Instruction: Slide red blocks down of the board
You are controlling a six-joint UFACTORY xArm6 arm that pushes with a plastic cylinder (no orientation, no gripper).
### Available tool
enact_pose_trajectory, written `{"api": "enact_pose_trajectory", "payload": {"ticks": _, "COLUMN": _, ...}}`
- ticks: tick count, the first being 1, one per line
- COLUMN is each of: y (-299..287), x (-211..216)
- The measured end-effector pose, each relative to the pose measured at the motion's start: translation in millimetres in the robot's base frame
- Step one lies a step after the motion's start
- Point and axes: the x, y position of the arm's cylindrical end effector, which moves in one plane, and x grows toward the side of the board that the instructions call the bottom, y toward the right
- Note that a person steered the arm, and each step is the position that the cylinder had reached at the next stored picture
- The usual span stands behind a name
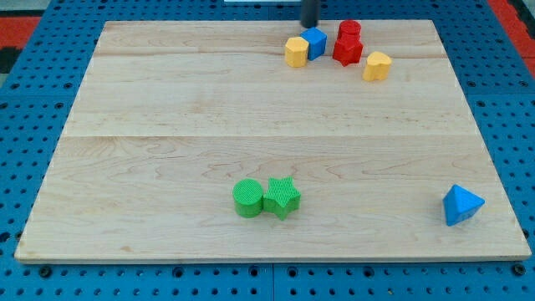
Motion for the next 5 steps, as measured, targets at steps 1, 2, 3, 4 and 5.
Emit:
{"api": "enact_pose_trajectory", "payload": {"ticks": 1, "y": 30, "x": 0}}
{"api": "enact_pose_trajectory", "payload": {"ticks": 2, "y": 39, "x": 0}}
{"api": "enact_pose_trajectory", "payload": {"ticks": 3, "y": 64, "x": -1}}
{"api": "enact_pose_trajectory", "payload": {"ticks": 4, "y": 74, "x": -1}}
{"api": "enact_pose_trajectory", "payload": {"ticks": 5, "y": 74, "x": -1}}
